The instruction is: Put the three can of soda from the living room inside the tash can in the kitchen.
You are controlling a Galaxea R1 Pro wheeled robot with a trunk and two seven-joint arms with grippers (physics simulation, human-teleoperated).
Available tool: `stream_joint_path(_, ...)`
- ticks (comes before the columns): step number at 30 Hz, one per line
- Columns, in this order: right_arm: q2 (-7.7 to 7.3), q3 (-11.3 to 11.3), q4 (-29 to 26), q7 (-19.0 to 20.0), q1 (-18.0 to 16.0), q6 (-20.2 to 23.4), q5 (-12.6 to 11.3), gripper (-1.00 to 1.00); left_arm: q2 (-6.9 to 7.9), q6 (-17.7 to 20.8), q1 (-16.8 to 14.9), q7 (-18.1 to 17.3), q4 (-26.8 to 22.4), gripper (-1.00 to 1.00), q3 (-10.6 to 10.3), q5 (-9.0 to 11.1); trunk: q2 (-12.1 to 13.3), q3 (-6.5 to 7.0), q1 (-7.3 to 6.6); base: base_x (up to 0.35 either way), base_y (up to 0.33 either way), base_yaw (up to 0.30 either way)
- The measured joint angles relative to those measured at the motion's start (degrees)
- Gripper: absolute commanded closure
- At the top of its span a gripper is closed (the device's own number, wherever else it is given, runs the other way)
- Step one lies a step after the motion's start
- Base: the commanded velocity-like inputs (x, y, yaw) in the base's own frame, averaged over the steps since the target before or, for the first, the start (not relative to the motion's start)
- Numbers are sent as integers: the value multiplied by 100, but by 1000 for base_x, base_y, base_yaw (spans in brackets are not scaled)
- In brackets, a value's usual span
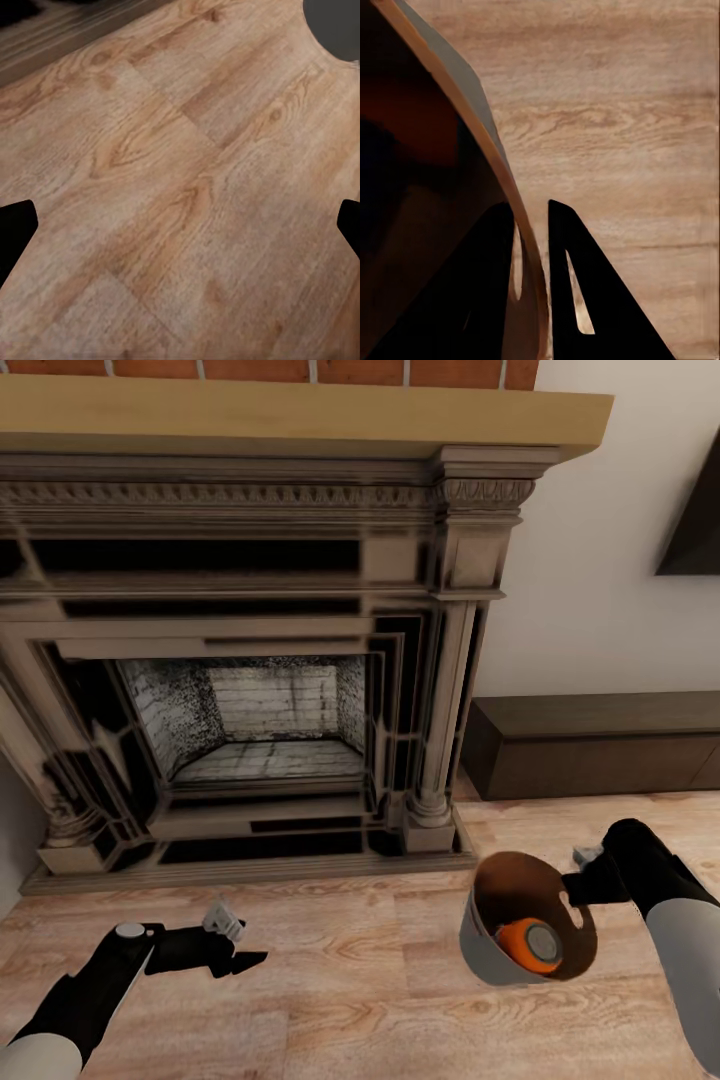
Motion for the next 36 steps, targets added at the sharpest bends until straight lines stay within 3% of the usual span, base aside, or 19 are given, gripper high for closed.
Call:
stream_joint_path(2, -26, -350, 244, -47, -375, 52, 302, 100, -4, -117, 4, 16, 38, -100, -1, -8, 0, -1, 1, 0, 0, 0)
stream_joint_path(3, -29, -416, 75, -92, -436, 13, 182, 100, -5, -135, 5, 19, 42, -100, 0, -10, 0, -1, 0, 0, 0, 0)
stream_joint_path(4, -30, -492, 1, -173, -479, 5, -106, 100, -6, -150, 5, 22, 48, -100, -3, -13, 0, 1, 0, 0, 0, 0)
stream_joint_path(6, -19, -562, 123, -97, -540, 150, -468, 100, -13, -177, 5, 26, 54, -100, -6, -19, 0, -1, 1, 0, 0, 0)
stream_joint_path(7, -7, -600, 214, -109, -569, 149, -502, 100, -44, -187, 5, 28, 55, -100, -5, -26, 0, 0, 0, 0, 0, 0)
stream_joint_path(12, 101, -608, 556, -508, -610, 36, -15, 100, -114, -200, 7, 152, 53, -100, -5, -32, 1, -1, 1, 0, 0, 0)
stream_joint_path(16, 203, -647, 659, -876, -620, 137, -289, 100, -141, -206, 6, 244, 54, -100, -9, -42, 0, -1, 0, 0, 0, 0)
stream_joint_path(21, 231, -635, 687, -1009, -623, 89, -133, 100, -147, -210, 7, 268, 53, -100, -9, -44, 0, -1, 0, 0, 0, 0)
stream_joint_path(26, 241, -650, 696, -1033, -624, 128, -265, 100, -150, -213, 7, 275, 93, -100, -15, -50, 0, -1, 0, 0, 0, 0)
stream_joint_path(31, 242, -653, 697, -1047, -624, 101, -173, 100, -150, -218, 7, 278, 214, -100, -18, -57, 0, -1, 0, 0, 0, 0)
stream_joint_path(36, 243, -665, 698, -1042, -624, 121, -241, 100, -150, -221, 7, 284, 247, -100, -18, -67, 0, -1, 0, 0, 0, 0)
